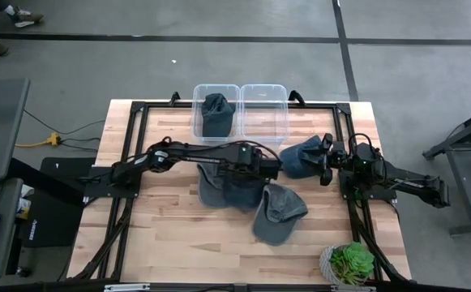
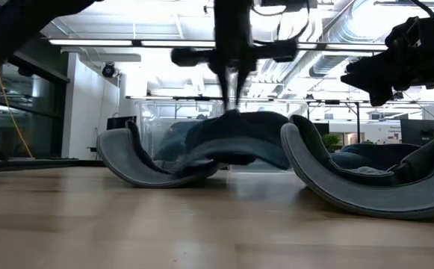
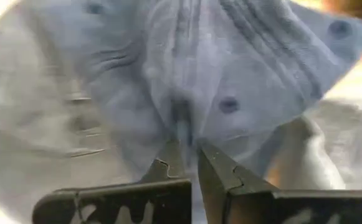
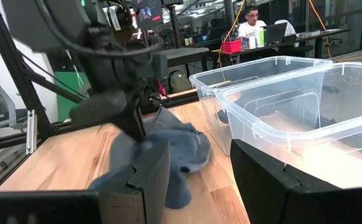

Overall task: Pick & Place hat
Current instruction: Put the left blue cap into the left transparent bin

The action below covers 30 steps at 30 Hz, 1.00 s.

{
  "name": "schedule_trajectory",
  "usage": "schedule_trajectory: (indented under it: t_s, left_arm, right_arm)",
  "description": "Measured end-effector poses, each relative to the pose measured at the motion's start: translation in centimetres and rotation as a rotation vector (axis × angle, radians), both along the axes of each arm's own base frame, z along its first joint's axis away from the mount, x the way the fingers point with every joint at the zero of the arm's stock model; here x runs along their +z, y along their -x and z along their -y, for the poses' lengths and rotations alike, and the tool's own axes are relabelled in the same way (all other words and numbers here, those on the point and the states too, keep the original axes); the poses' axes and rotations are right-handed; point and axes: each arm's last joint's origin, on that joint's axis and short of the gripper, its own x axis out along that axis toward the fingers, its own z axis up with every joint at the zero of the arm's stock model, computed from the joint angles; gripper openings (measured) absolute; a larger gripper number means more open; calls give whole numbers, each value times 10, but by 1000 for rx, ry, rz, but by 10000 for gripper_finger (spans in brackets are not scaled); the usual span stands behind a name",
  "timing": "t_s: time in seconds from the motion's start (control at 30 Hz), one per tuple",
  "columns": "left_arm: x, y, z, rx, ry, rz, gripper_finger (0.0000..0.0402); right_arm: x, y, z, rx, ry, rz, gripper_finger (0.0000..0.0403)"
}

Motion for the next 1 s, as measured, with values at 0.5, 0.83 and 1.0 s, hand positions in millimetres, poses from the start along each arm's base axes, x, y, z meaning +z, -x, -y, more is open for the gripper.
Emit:
schedule_trajectory:
  t_s: [0.5,0.83,1.0]
  left_arm:
    - [33,12,1,-13,45,90,0]
    - [32,6,0,-78,20,135,65]
    - [32,5,1,-82,34,136,170]
  right_arm:
    - [0,0,0,0,0,0,165]
    - [0,0,0,0,0,0,165]
    - [0,0,0,0,0,0,165]
